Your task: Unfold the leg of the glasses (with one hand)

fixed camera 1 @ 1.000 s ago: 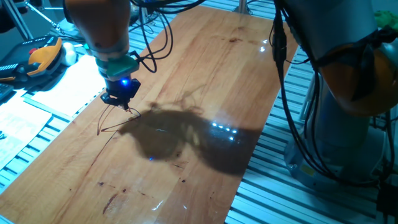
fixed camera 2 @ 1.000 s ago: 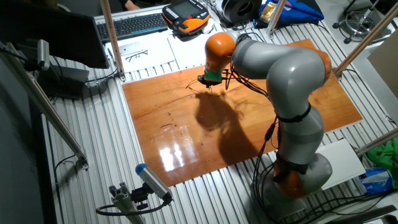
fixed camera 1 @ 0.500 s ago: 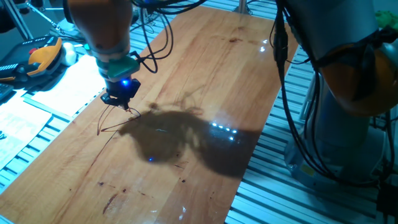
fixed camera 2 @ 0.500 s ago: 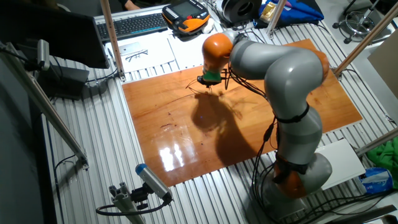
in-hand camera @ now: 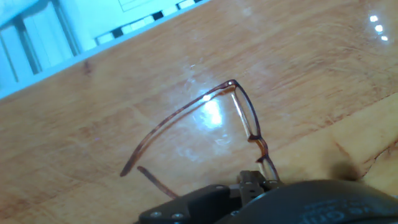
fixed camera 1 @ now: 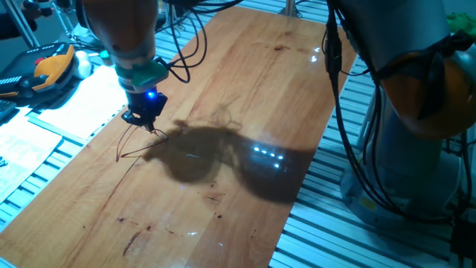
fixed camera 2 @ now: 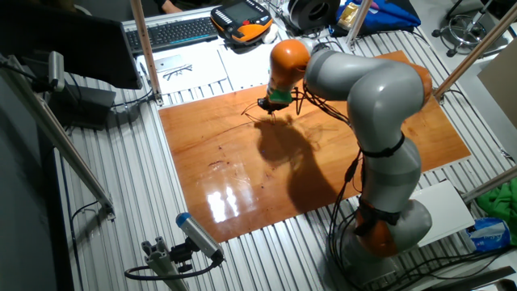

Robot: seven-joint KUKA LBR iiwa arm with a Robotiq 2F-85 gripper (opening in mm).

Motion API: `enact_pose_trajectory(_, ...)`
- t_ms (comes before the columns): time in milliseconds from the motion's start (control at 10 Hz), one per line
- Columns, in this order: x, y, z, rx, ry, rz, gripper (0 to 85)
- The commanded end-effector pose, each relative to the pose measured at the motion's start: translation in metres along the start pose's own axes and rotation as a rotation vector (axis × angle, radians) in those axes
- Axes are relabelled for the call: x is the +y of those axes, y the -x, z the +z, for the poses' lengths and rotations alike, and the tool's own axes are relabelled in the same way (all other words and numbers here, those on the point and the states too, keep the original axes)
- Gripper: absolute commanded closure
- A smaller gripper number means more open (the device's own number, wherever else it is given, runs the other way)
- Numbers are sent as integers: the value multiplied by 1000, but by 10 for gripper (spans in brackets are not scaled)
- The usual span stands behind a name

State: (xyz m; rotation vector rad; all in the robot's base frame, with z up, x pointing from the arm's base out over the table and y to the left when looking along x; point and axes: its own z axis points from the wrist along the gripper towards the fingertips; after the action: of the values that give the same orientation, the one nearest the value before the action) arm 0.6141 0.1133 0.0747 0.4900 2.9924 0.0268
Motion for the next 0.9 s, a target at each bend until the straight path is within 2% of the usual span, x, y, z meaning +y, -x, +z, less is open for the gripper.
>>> enact_pose_trajectory(0,0,0,0,2,-8,8,850)
enact_pose_trajectory(100,8,2,1,1,-11,23,850)
enact_pose_trajectory(200,17,4,4,-9,-29,32,850)
enact_pose_trajectory(400,26,9,9,-12,-32,45,850)
enact_pose_trajectory(800,38,15,26,-28,-38,61,850)
